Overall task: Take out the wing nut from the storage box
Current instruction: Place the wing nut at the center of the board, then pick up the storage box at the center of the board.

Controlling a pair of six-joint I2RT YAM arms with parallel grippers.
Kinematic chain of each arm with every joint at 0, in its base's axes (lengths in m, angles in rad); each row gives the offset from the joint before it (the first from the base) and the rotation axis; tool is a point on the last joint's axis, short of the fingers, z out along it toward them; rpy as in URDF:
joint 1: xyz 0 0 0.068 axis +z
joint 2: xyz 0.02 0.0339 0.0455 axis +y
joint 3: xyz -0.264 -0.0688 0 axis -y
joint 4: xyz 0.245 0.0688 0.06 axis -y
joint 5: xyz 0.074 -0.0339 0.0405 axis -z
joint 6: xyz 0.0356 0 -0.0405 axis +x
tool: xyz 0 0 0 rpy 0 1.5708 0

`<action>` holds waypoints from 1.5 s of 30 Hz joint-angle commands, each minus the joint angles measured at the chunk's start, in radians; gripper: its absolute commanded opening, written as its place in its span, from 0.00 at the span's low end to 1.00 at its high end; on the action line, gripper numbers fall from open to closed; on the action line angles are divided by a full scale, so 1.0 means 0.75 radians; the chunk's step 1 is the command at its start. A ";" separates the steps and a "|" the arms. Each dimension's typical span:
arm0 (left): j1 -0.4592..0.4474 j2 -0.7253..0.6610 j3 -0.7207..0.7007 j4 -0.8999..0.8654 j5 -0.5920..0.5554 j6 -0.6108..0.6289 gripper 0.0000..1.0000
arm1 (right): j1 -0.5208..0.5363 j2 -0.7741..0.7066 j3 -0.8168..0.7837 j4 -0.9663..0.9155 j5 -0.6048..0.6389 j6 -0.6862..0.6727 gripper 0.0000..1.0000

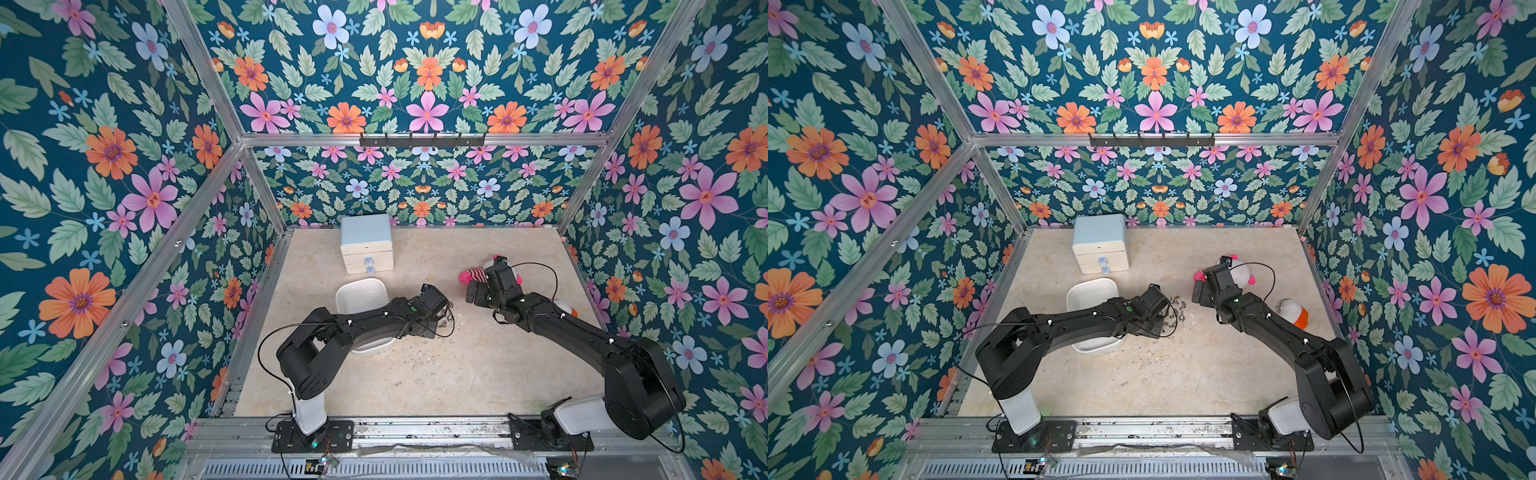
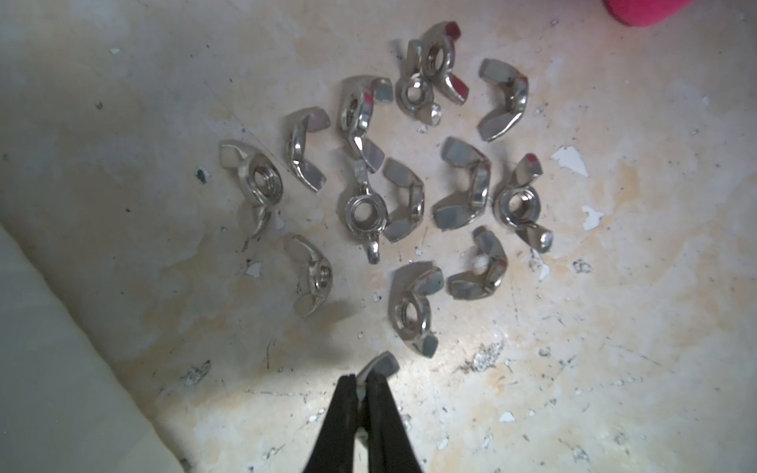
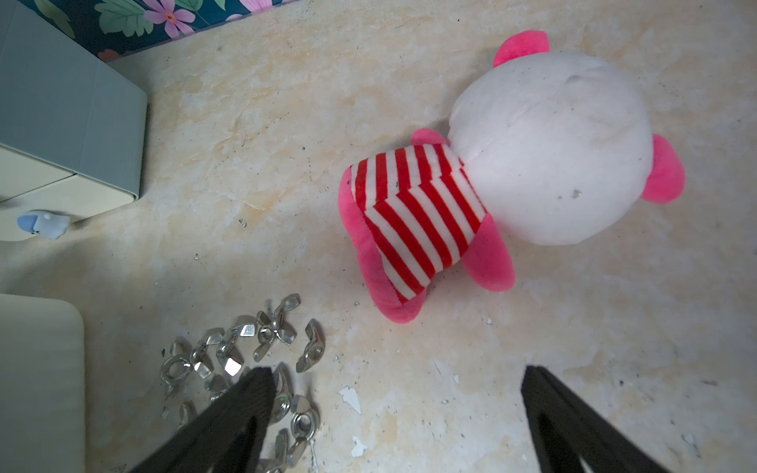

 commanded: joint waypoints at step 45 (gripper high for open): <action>0.296 -0.423 -0.010 -0.292 -0.363 -0.038 0.63 | 0.001 -0.053 -0.041 0.008 0.008 -0.004 0.99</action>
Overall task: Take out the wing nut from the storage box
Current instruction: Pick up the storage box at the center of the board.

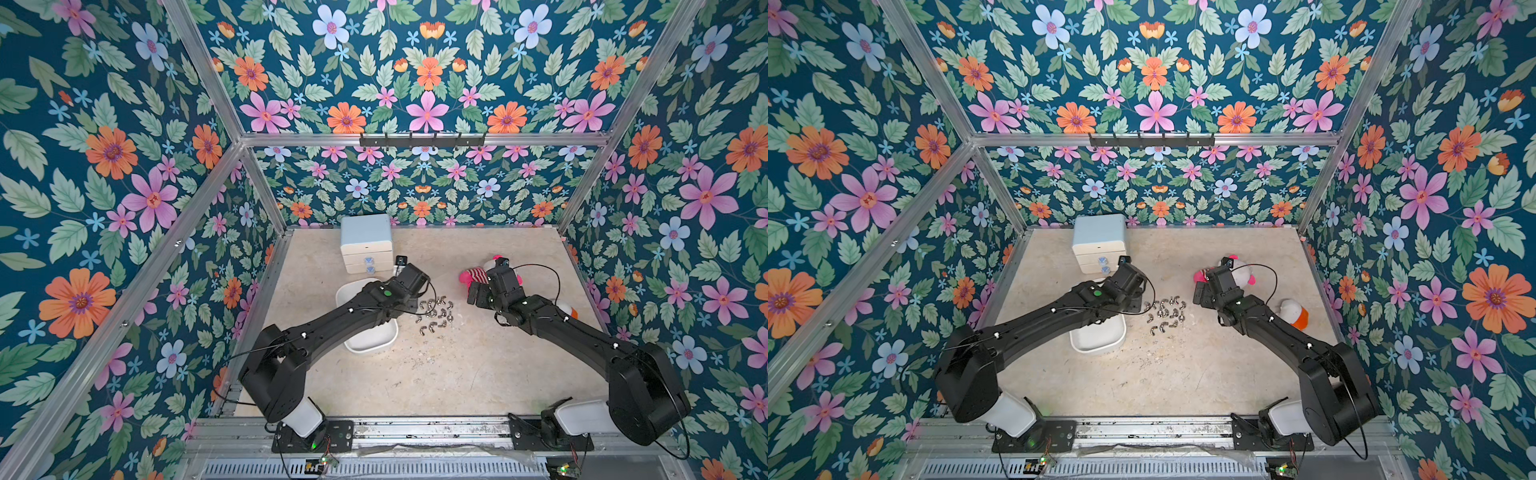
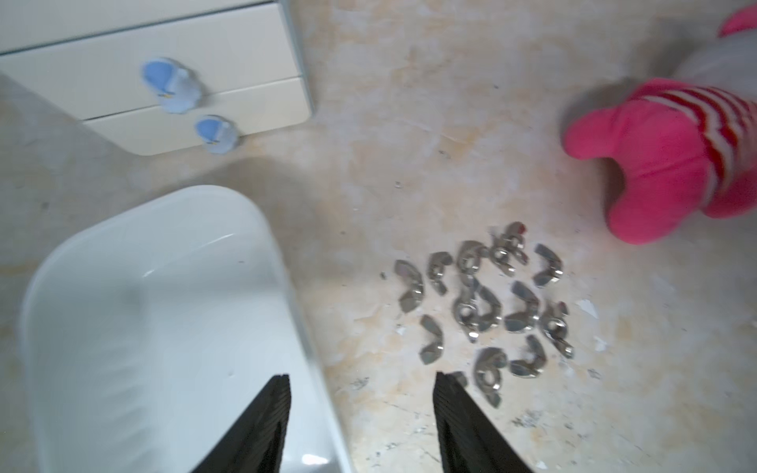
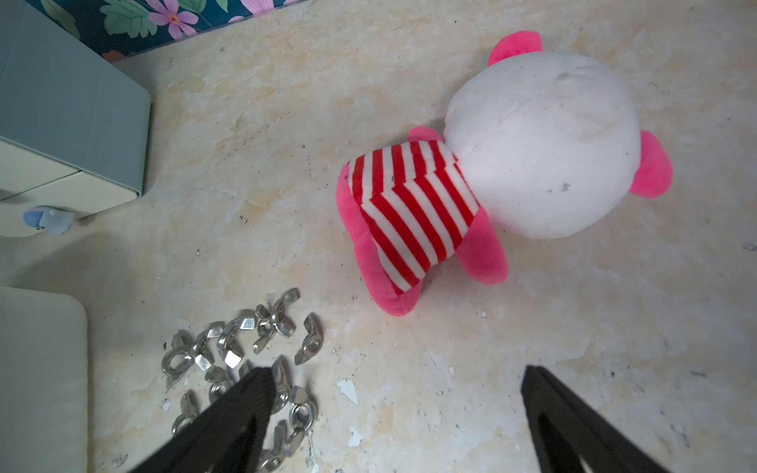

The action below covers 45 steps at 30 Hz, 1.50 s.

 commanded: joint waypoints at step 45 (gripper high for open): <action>0.516 -0.198 -0.499 0.052 0.105 0.003 0.26 | -0.001 0.010 0.027 0.001 0.008 -0.005 0.99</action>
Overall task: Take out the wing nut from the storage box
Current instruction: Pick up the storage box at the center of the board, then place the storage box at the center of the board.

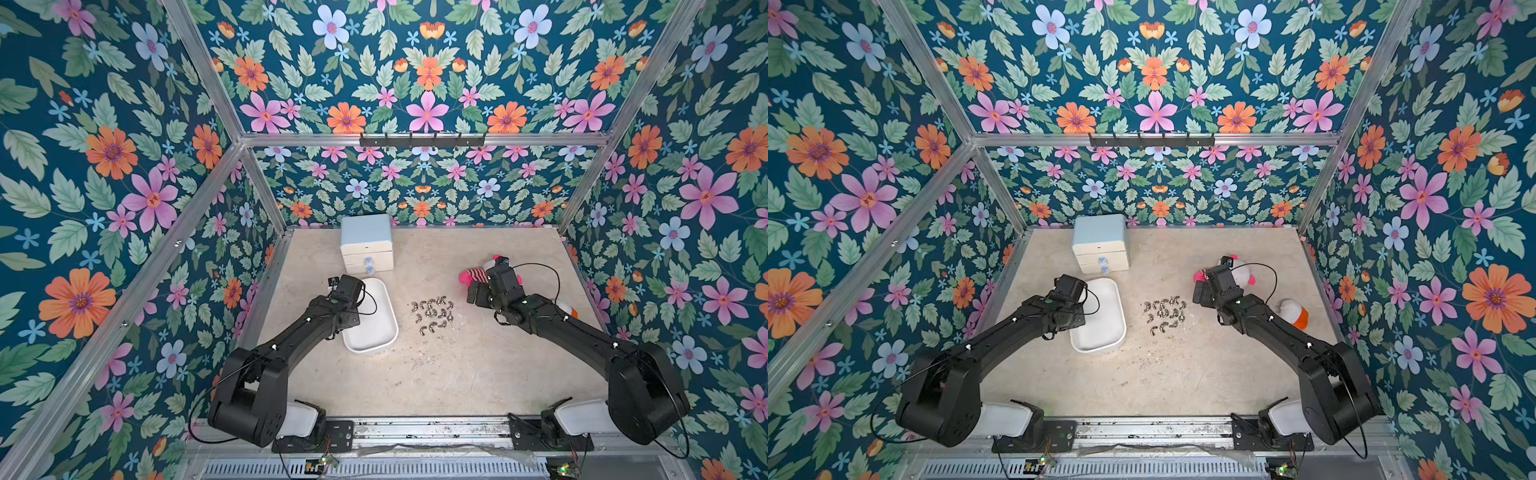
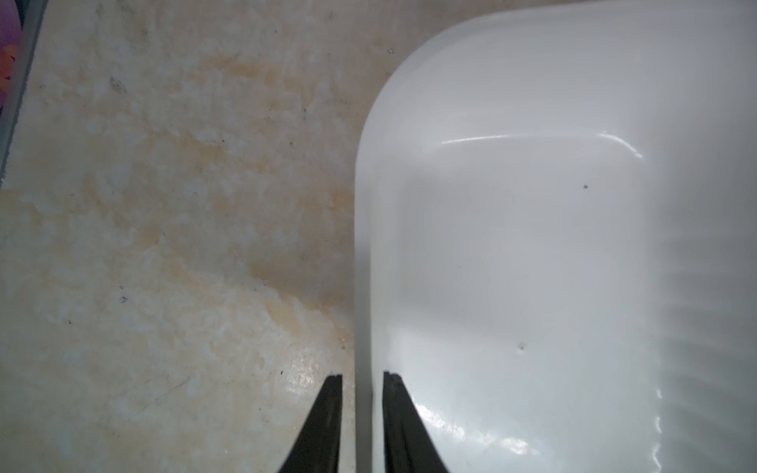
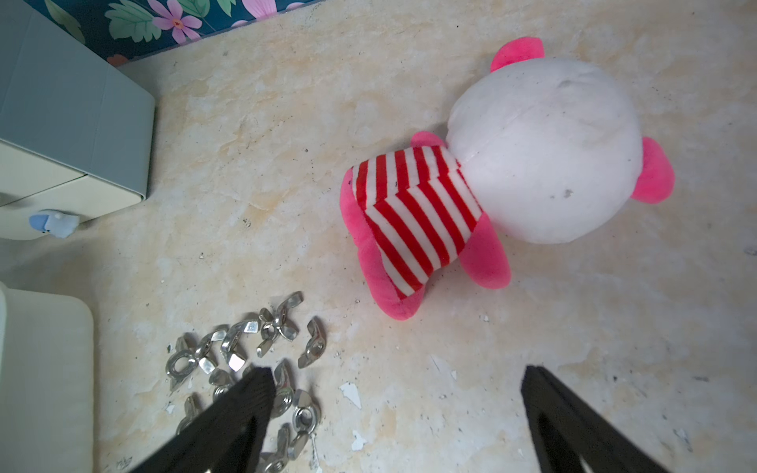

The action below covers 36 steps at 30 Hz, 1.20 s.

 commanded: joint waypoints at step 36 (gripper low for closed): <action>-0.297 -0.198 0.190 0.016 0.408 0.869 0.00 | -0.002 0.000 0.063 -0.025 0.062 -0.011 0.99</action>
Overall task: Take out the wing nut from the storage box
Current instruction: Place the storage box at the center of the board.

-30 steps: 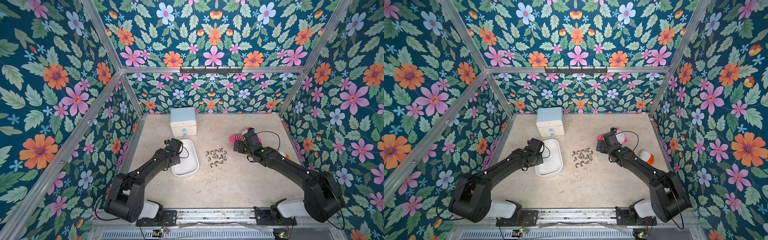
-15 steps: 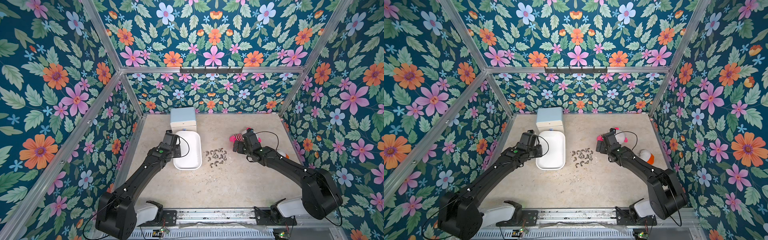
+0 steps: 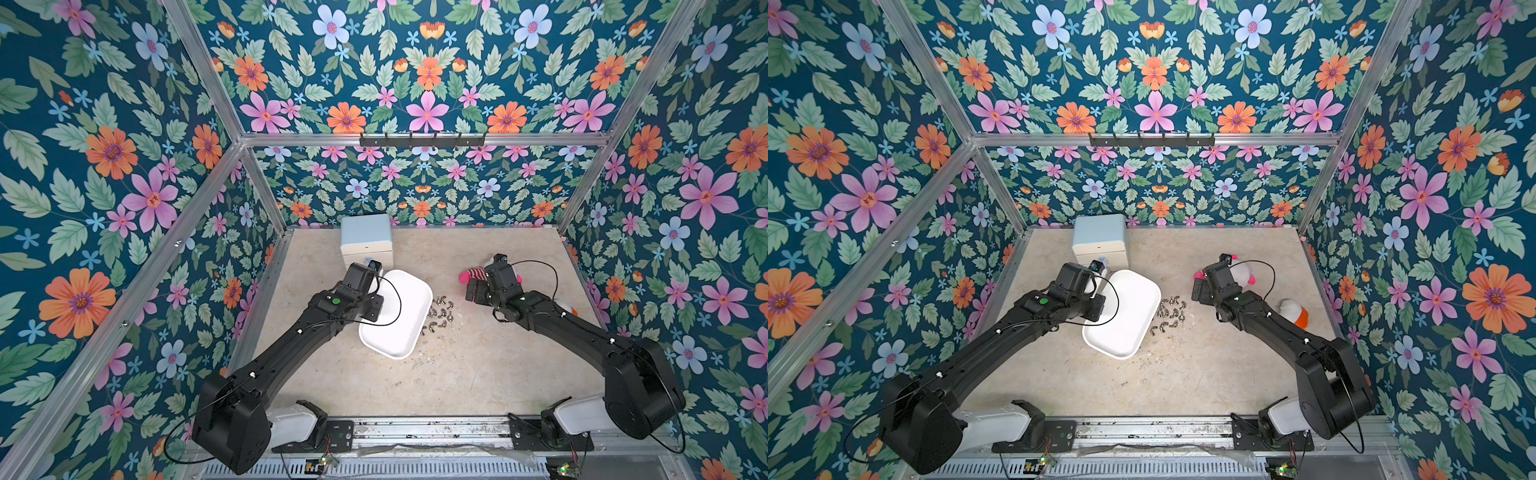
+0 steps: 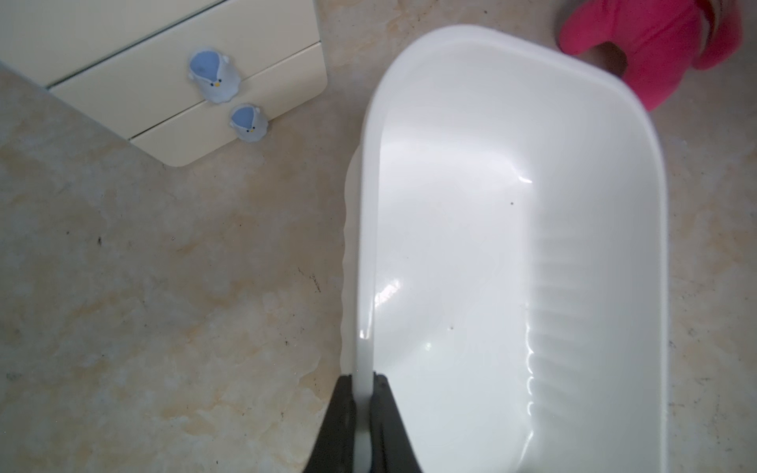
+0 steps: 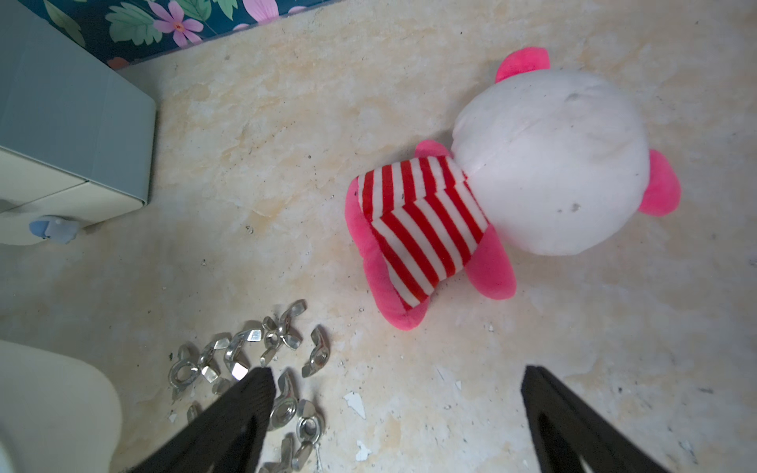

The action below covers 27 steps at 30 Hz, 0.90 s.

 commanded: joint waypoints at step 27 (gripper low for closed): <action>-0.067 -0.066 -0.025 -0.140 0.281 1.067 0.00 | -0.007 -0.024 0.006 0.013 0.032 -0.001 0.99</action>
